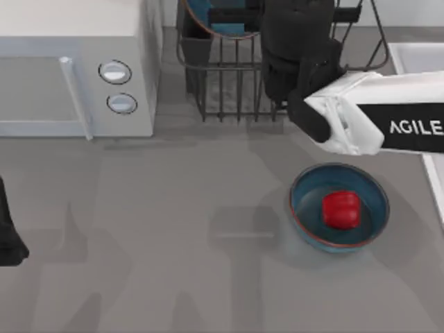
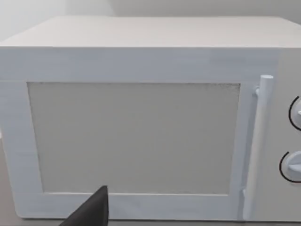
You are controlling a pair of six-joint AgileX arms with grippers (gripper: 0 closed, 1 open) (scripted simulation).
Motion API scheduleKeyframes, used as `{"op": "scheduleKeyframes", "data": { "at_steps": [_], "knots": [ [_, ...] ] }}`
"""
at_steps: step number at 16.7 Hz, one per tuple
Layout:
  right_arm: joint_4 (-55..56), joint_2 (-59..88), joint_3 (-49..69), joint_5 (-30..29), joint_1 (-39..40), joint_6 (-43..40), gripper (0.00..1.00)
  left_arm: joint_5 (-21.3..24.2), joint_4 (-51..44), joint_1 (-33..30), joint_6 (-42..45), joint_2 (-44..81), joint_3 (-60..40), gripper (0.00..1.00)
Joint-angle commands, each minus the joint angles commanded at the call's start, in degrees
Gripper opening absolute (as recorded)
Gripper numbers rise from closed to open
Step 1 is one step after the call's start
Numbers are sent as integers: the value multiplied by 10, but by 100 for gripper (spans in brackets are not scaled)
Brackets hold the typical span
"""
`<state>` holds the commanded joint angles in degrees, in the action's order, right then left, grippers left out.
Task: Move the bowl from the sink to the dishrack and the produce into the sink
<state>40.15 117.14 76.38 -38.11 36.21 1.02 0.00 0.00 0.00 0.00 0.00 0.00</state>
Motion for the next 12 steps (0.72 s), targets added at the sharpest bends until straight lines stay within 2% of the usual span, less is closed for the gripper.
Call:
{"op": "scheduleKeyframes", "data": {
  "at_steps": [8,12],
  "knots": [
    [0,0,0,0,0,0,98,0,0,0,0,0,0,100],
    [0,0,0,0,0,0,100,0,0,0,0,0,0,100]
  ]
}}
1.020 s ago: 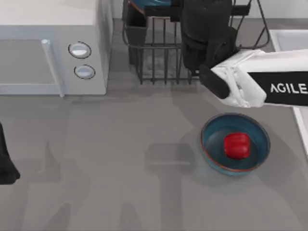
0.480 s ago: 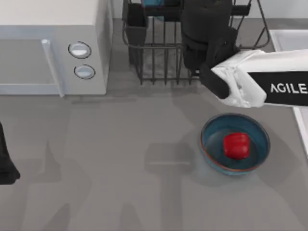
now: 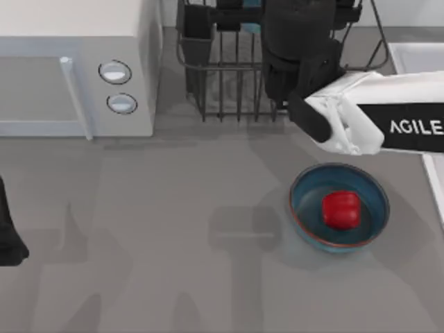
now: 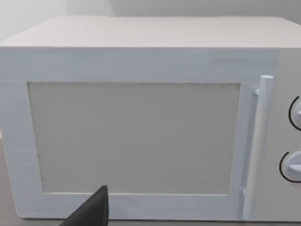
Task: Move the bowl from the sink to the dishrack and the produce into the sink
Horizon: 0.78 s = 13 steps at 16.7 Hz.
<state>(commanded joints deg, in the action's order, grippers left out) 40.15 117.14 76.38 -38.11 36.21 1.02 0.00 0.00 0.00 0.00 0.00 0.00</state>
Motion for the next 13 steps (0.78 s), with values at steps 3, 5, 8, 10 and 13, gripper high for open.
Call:
{"op": "scheduleKeyframes", "data": {
  "at_steps": [3,5,8,10,13],
  "knots": [
    [0,0,0,0,0,0,100,0,0,0,0,0,0,100],
    [0,0,0,0,2,0,100,0,0,0,0,0,0,100],
    [-8,-14,-15,6,-5,1,100,0,0,0,0,0,0,100],
    [-27,-51,-48,22,-20,1,100,0,0,0,0,0,0,100],
    [-68,-151,-123,58,-54,2,100,0,0,0,0,0,0,100]
  ]
}}
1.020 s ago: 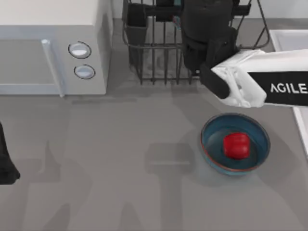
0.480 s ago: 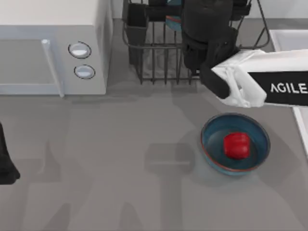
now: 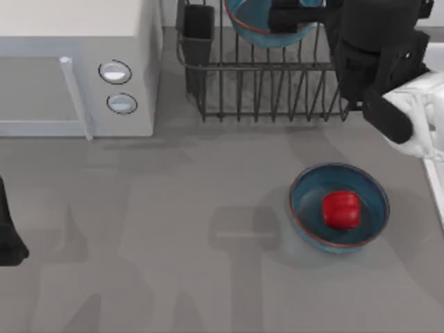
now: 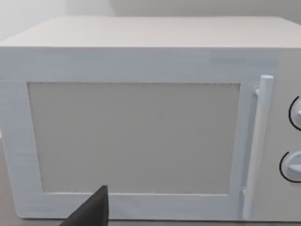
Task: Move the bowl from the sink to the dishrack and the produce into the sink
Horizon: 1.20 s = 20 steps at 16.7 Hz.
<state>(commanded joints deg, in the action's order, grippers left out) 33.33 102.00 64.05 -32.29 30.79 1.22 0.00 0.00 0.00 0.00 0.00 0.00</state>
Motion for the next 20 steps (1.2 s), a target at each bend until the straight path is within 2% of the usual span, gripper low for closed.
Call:
{"op": "scheduleKeyframes", "data": {
  "at_steps": [3,13,17,20],
  "knots": [
    [-50,-154,-95,48,-45,-1,100,0,0,0,0,0,0,100],
    [-239,-818,-468,239,-228,-13,100,0,0,0,0,0,0,100],
    [-305,-968,-591,298,-285,-13,100,0,0,0,0,0,0,100],
    [-331,-1016,-637,321,-306,-12,100,0,0,0,0,0,0,100]
  ]
}}
